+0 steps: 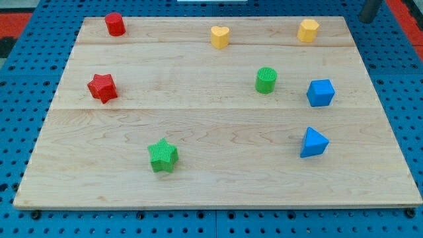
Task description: Push the yellow hexagon above the blue cube
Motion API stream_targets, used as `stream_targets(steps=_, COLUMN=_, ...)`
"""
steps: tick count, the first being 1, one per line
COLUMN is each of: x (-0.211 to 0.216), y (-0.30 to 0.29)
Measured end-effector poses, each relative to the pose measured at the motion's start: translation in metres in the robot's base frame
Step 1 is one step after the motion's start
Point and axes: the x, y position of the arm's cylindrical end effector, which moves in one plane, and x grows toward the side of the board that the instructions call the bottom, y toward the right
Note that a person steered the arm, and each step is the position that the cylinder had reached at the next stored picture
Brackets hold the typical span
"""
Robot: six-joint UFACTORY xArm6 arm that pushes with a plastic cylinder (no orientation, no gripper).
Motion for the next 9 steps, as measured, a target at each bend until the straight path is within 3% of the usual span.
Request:
stream_targets(steps=1, x=0.021, y=-0.027)
stream_targets(steps=2, x=0.012, y=-0.047)
stream_targets(steps=4, x=0.027, y=-0.054)
stream_targets(steps=5, x=-0.007, y=-0.112)
stream_targets(steps=6, x=0.001, y=-0.137)
stream_targets(steps=8, x=0.085, y=-0.145)
stream_targets(steps=9, x=0.046, y=-0.139)
